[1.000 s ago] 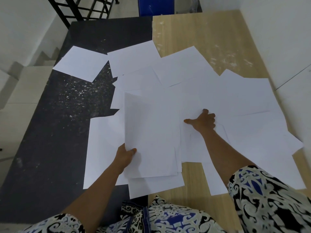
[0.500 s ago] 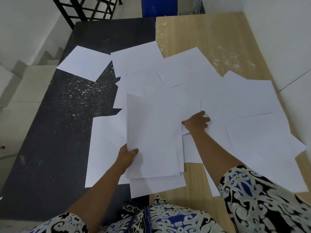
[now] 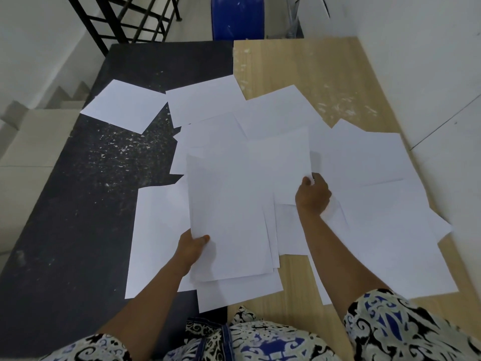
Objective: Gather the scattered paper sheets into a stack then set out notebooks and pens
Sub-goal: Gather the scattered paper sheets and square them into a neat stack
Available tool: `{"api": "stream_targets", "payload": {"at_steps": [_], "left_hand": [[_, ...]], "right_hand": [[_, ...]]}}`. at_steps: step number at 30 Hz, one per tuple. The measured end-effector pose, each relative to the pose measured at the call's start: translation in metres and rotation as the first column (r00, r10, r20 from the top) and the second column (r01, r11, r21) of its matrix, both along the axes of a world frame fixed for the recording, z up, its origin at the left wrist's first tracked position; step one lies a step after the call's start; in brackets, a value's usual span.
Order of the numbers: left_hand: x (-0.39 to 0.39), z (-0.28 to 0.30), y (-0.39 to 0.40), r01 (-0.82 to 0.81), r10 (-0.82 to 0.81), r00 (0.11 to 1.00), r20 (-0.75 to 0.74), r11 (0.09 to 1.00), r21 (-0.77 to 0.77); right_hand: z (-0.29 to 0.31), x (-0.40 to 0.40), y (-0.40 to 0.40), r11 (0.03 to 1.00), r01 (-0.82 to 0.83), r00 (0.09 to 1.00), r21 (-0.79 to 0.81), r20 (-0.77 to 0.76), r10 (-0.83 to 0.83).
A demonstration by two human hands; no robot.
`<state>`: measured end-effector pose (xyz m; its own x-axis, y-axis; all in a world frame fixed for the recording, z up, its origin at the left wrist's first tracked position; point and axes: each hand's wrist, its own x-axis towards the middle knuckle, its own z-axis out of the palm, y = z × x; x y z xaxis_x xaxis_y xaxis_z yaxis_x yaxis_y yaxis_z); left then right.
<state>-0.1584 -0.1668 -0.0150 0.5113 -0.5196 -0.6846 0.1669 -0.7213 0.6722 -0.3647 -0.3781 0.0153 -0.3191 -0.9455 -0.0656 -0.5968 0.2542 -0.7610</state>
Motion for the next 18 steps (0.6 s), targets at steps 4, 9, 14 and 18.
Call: {"api": "stream_targets", "payload": {"at_steps": [4,9,14,18], "left_hand": [[-0.002,0.001,0.005,-0.054,0.053,0.998,-0.039,0.998,-0.042],[-0.002,0.005,0.011,-0.189,0.178,0.974,-0.14,0.979,-0.077],[0.02,-0.001,0.02,-0.402,0.312,0.797,-0.517,0.913,-0.068],[0.024,0.012,0.026,-0.315,0.24,0.837,-0.491,0.946,-0.075]], "right_hand": [[0.019,0.008,0.018,0.87,-0.217,0.972,-0.442,-0.019,0.233],[0.0,0.018,0.065,0.625,-0.639,0.743,-0.449,-0.15,0.652],[-0.03,0.01,0.114,0.476,-0.85,0.527,-0.225,-0.338,0.78],[-0.039,0.001,0.142,0.337,-0.935,0.347,-0.113,-0.498,0.795]]}}
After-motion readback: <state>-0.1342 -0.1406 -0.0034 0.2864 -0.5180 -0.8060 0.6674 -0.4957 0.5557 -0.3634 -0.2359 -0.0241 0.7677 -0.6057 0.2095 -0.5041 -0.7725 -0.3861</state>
